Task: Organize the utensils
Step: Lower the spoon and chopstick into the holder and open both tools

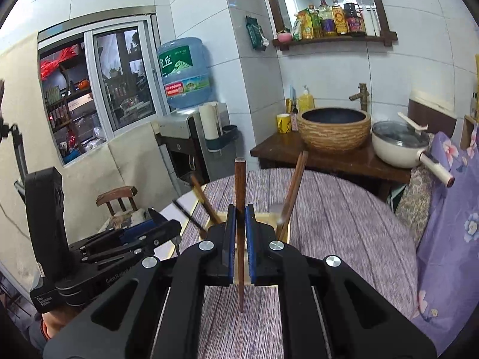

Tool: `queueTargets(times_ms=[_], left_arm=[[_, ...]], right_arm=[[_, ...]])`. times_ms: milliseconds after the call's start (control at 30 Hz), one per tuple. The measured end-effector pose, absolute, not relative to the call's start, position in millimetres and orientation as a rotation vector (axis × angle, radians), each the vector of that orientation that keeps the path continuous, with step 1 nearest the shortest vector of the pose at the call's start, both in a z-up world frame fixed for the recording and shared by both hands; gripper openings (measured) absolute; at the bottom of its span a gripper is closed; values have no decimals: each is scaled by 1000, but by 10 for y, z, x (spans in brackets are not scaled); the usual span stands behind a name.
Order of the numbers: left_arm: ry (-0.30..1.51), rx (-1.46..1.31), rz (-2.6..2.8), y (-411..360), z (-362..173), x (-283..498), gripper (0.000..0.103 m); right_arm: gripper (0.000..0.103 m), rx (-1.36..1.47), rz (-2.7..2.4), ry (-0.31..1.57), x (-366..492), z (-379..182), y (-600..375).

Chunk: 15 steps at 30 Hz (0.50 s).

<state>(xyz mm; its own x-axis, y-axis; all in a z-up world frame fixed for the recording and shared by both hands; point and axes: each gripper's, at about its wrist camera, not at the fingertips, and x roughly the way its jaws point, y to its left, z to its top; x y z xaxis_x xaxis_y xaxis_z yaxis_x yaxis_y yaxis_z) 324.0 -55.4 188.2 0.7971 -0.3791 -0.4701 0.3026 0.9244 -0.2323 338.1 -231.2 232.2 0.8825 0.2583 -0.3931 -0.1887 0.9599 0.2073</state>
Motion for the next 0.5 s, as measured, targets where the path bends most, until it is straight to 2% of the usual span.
queueTargets(times_ms=[133, 300, 500], left_arm=[[491, -186, -355, -619, 2248, 3515, 37], [398, -189, -298, -711, 2458, 3700, 37], [393, -147, -261, -900, 2109, 3855, 37]], right_arm=[[7, 196, 222, 405, 3607, 2739, -2414], [7, 194, 160, 323, 3803, 3082, -2505], [7, 196, 103, 326, 4131, 2795, -2493]])
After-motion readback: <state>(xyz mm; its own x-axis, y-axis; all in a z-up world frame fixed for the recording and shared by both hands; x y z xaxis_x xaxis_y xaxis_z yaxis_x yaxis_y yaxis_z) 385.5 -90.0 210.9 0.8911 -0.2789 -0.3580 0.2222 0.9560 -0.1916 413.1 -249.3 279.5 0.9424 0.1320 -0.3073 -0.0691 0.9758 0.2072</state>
